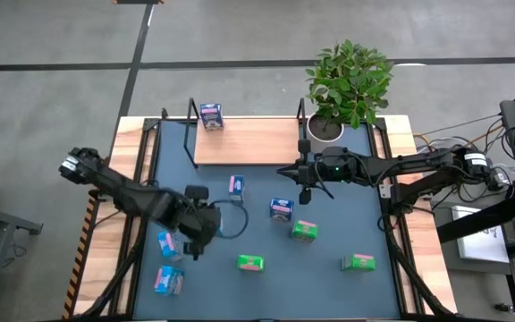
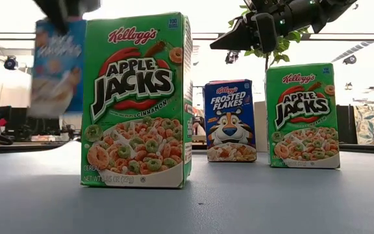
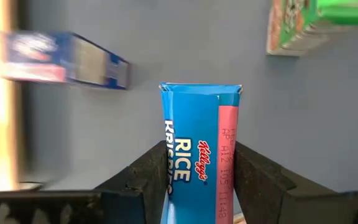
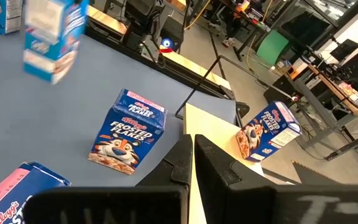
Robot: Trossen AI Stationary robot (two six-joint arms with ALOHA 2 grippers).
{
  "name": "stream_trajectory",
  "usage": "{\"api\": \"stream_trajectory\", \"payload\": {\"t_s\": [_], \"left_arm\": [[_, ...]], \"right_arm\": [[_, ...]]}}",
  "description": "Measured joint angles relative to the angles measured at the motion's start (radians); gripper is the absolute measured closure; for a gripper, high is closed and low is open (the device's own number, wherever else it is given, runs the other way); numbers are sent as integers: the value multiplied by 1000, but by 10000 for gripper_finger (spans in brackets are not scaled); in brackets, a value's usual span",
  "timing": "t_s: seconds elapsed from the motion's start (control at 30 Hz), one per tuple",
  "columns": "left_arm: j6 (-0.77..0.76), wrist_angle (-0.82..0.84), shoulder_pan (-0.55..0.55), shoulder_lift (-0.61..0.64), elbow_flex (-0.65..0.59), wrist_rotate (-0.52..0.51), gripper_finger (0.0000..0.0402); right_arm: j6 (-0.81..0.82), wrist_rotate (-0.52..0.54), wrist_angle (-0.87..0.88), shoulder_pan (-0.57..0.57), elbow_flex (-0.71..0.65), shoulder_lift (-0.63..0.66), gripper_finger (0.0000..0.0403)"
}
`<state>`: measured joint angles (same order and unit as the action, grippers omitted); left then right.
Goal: Stack cereal on shelf
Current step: Put the top right light blue cereal box on the shelf
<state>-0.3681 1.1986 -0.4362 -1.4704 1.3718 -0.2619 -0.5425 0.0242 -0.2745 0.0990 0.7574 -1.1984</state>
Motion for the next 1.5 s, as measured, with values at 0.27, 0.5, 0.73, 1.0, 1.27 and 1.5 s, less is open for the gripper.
{"api": "stream_trajectory", "payload": {"t_s": [0.27,0.5,0.73,1.0,1.27,1.5], "left_arm": [[270,210,224,0,235,-9,256],[533,207,486,-5,387,6,256],[739,20,774,-15,354,229,256],[842,-282,959,-35,272,316,256],[910,-310,1018,-162,283,333,256],[939,-304,1048,-287,323,277,256]], "right_arm": [[0,0,0,0,0,0,394],[-5,0,1,0,0,0,394],[-7,0,7,0,0,0,394],[-9,0,7,0,0,0,394],[-10,0,8,0,0,0,394],[-8,1,8,0,0,0,394]]}}
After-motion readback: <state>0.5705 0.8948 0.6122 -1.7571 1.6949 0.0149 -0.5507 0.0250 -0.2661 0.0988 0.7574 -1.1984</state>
